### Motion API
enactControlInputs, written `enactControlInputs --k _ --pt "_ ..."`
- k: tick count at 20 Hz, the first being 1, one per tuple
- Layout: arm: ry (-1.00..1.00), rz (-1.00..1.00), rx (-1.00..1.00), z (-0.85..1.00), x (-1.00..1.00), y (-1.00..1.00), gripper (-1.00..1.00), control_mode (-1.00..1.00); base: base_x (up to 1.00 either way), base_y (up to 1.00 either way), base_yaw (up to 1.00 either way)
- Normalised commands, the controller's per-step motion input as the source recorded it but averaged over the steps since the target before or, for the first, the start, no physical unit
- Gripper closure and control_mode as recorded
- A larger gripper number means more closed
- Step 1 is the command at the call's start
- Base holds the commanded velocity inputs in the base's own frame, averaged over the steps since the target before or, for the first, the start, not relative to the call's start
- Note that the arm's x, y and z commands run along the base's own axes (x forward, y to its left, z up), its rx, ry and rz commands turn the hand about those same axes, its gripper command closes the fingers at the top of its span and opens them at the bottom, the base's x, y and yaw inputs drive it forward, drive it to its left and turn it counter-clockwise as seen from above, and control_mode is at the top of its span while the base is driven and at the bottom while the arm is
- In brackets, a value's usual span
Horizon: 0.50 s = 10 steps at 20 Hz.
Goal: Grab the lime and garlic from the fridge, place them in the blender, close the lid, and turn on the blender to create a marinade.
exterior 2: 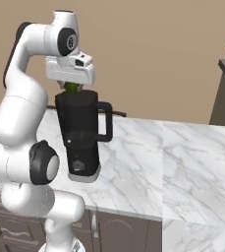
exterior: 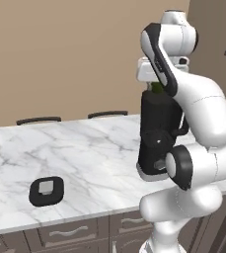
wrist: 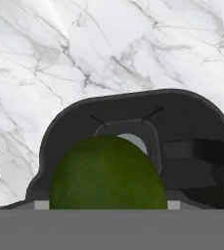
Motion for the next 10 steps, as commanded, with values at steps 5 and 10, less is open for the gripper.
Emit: enactControlInputs --k 5,10 --pt "0.0 0.0 -0.11 -0.45 -0.2 -0.03 1.0 -1.0 0.0 0.0 0.0" --pt "0.0 -0.01 -0.07 -0.22 0.38 -0.17 -1.0 -1.0 0.0 0.0 0.0"
